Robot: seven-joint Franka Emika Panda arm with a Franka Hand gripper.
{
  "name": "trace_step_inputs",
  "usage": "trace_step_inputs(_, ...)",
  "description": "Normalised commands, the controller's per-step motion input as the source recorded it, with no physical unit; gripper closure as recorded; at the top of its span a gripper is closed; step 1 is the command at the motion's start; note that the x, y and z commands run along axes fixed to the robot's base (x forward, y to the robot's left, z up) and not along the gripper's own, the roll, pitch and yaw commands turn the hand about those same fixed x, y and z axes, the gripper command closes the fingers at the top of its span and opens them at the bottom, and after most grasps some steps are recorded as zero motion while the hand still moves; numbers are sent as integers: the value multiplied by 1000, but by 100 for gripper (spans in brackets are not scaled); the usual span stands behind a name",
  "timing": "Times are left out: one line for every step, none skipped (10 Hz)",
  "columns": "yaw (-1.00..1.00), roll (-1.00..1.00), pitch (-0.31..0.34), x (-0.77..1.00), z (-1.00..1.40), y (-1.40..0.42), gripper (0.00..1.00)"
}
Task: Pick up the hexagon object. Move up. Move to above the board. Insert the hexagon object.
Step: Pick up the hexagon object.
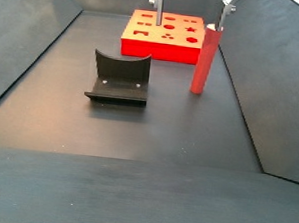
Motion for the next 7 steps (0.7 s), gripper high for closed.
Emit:
trace_step_inputs(86, 14, 0, -46, 0, -143, 0)
trace_step_inputs(291, 0, 0, 0, 0, -374, 0)
trace_step_inputs(383, 0, 0, -146, 23, -514, 0)
trace_step_inputs(211, 6, 0, -106, 66, -580, 0)
trace_step_inputs(-17, 47, -41, -283, 163, -491, 0)
trace_step_inputs(-534, 17, -27, -323, 60, -294, 0)
trace_step_inputs(-737, 0, -6, -280, 0, -97, 0)
